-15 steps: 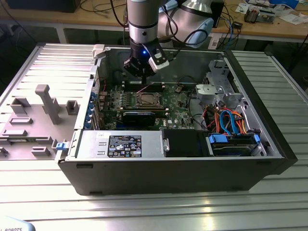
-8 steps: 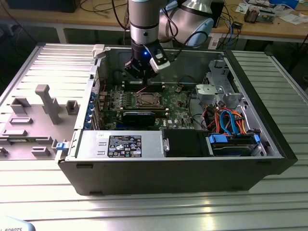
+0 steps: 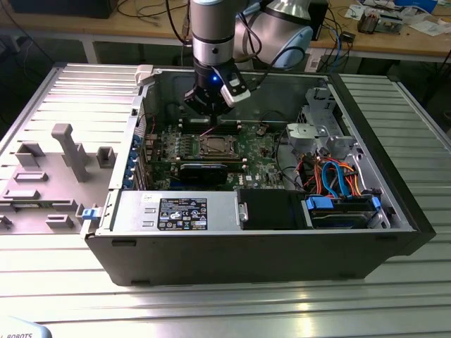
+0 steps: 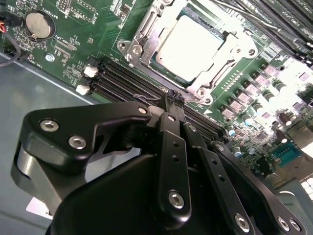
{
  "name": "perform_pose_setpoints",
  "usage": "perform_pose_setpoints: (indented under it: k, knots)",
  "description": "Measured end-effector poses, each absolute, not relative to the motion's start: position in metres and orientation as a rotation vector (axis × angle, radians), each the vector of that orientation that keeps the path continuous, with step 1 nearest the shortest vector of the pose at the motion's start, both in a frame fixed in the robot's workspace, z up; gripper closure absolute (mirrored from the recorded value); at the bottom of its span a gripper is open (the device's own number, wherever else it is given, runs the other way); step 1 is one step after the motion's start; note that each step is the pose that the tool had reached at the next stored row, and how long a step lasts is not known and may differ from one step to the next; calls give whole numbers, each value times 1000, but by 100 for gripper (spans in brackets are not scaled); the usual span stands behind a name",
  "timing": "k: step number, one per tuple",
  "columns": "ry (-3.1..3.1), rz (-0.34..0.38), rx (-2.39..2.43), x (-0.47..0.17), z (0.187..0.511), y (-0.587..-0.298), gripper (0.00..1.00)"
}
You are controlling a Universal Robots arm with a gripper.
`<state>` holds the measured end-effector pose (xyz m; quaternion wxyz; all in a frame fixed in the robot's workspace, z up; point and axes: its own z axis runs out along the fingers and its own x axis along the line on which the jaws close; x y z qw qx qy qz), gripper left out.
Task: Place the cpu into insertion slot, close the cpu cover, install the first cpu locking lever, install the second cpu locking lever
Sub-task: 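Install the first cpu locking lever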
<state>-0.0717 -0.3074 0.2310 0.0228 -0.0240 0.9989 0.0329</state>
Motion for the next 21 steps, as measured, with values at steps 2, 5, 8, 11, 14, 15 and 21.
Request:
perform_pose_setpoints:
  k: [2,5,8,11,14,15,21]
  knots:
    - [3093,102,-74,-71,230,-306,89]
    - [3093,102,-74,-66,228,-304,89]
    - [3093,102,-74,-63,226,-304,89]
    - [3093,102,-74,-59,224,-304,89]
    - [3093,102,-74,-56,220,-304,89]
    - [3093,102,-74,-55,219,-304,89]
    - [3093,102,-74,-54,218,-304,89]
